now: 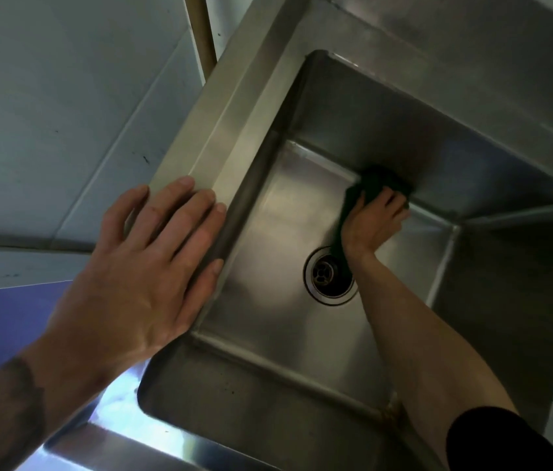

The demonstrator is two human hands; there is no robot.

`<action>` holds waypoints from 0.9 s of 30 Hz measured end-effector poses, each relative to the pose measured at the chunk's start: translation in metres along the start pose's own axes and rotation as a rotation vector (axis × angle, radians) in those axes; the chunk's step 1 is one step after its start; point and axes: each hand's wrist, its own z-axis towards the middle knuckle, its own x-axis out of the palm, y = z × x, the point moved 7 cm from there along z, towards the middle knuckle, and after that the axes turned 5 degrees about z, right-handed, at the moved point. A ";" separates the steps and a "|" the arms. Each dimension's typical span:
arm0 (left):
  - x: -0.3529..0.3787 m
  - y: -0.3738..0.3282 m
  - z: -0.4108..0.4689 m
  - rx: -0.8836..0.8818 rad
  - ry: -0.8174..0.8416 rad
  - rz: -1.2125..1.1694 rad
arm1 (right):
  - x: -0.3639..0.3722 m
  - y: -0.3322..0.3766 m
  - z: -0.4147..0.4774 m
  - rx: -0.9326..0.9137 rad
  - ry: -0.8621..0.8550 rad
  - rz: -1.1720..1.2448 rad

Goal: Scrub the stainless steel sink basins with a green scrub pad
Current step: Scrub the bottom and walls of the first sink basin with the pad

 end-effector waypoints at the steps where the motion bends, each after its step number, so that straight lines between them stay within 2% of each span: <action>1: -0.001 -0.001 0.000 0.000 0.001 -0.001 | 0.005 0.014 -0.004 -0.002 0.016 0.026; 2: -0.001 -0.001 0.001 0.001 0.002 -0.005 | 0.012 0.031 -0.009 -0.062 0.046 0.045; 5: -0.001 -0.001 0.001 0.006 0.019 -0.004 | 0.027 0.066 -0.022 -0.436 0.198 0.019; 7: -0.003 -0.001 0.000 0.005 0.020 0.004 | 0.020 0.051 -0.015 -0.520 0.201 0.014; 13: -0.001 0.000 0.002 0.006 0.017 0.013 | -0.036 -0.098 0.024 -0.019 0.007 -0.066; 16: 0.000 0.000 0.001 0.004 0.015 0.008 | -0.035 -0.106 0.029 0.201 -0.029 -0.027; 18: 0.000 -0.001 0.001 0.004 0.025 0.010 | -0.023 -0.078 0.022 0.234 -0.029 0.000; 22: -0.001 -0.001 0.002 0.007 0.025 0.016 | 0.016 0.028 -0.005 -0.027 0.086 0.040; 25: -0.003 -0.002 0.002 0.005 0.017 0.015 | 0.041 0.103 -0.033 -0.406 0.226 0.079; 27: -0.004 -0.002 0.002 0.010 0.023 0.015 | 0.041 0.117 -0.041 -0.622 0.269 0.059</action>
